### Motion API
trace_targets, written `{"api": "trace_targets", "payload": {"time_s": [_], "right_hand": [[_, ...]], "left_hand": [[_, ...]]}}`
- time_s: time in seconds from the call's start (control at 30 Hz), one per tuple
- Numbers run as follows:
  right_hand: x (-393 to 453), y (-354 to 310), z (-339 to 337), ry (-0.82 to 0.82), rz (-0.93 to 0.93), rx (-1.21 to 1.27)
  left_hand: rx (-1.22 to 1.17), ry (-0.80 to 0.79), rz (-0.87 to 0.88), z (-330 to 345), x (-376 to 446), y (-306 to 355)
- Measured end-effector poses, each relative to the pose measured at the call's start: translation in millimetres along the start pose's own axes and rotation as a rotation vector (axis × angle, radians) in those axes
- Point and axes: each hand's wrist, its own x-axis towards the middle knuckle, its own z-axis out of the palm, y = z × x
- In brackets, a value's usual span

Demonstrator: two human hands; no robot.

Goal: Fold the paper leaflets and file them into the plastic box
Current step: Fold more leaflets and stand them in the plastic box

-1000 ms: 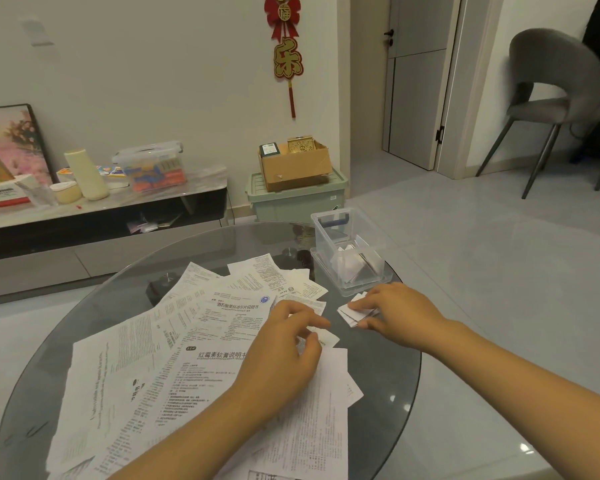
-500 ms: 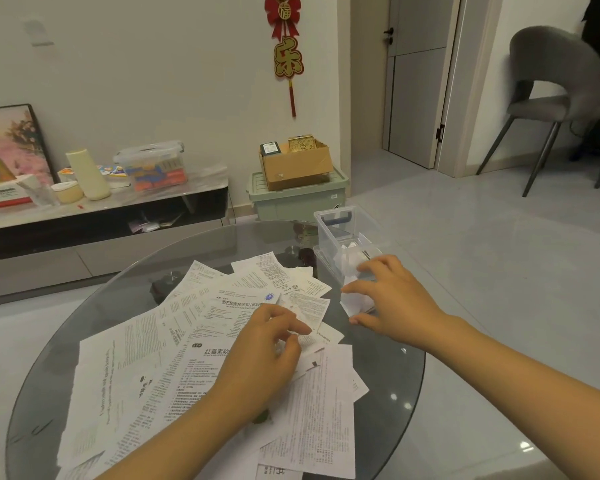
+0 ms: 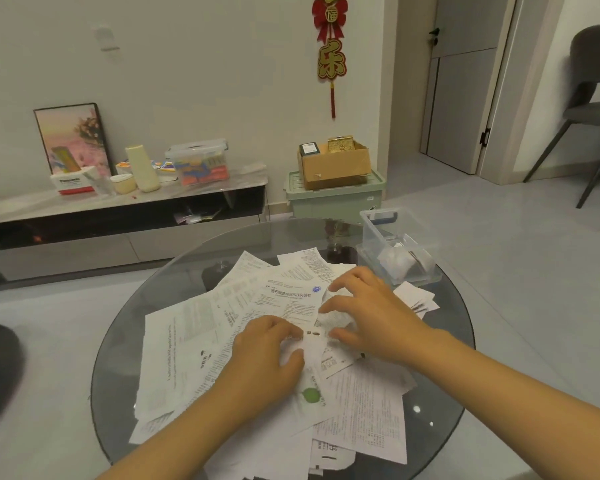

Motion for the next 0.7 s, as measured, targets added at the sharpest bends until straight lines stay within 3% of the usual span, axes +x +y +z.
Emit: {"api": "trace_targets", "payload": {"time_s": [0.23,0.43,0.57,0.7], "right_hand": [[10,-14,13,-0.114,-0.052,-0.003],[12,-17,21,-0.257,-0.05,0.074],[11,-24,18,-0.24,-0.036,0.189],[7,-30,15,-0.335,-0.039,0.24]], "left_hand": [[0.137,-0.15,-0.137,-18,-18,-20],[0.21,-0.367,-0.191,-22,-24,-36],[0.27,-0.289,-0.142,-20,-21,-29],[0.266,-0.184,-0.092,-14,-18,-24]]}}
